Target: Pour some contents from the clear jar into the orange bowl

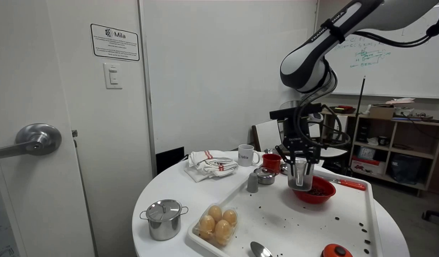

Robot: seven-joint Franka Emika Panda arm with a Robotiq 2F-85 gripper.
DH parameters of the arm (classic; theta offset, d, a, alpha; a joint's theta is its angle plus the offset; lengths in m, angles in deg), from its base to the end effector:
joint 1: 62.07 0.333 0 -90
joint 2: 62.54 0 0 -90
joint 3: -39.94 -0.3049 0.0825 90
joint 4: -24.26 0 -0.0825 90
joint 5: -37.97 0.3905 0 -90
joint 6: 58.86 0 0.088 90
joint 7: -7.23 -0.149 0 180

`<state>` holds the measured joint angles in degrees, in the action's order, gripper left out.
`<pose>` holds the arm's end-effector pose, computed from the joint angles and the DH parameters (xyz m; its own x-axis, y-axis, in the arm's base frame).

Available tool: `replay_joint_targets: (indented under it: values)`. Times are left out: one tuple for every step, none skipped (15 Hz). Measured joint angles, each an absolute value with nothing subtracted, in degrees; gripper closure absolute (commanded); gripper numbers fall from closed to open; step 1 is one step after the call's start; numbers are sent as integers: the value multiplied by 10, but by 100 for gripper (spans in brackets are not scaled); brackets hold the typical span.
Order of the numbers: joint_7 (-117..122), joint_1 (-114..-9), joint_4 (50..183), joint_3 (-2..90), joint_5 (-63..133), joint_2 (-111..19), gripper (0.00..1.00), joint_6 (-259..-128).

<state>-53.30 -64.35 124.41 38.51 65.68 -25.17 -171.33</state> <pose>0.6016 0.0395 0.1296 0.1143 -0.8530 -0.5092 -0.9348 -0.2658 0.2355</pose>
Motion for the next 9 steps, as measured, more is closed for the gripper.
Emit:
replay_joint_targets:
  values:
    - [-523, -658, 1244, 386, 677, -252, 88, -1713]
    - [-512, -673, 1244, 386, 692, -252, 88, -1710]
    - [-499, -685, 1244, 388, 703, -252, 88, -1702]
    - [-485, -696, 1244, 390, 710, -252, 88, -1692]
    - [-470, -704, 1244, 393, 714, -251, 88, -1679]
    - [-453, -711, 1244, 396, 714, -251, 88, -1664]
    - [-435, -717, 1244, 400, 715, -251, 88, -1649]
    - [-415, -721, 1245, 404, 714, -251, 88, -1633]
    - [-395, -724, 1246, 409, 714, -250, 88, -1618]
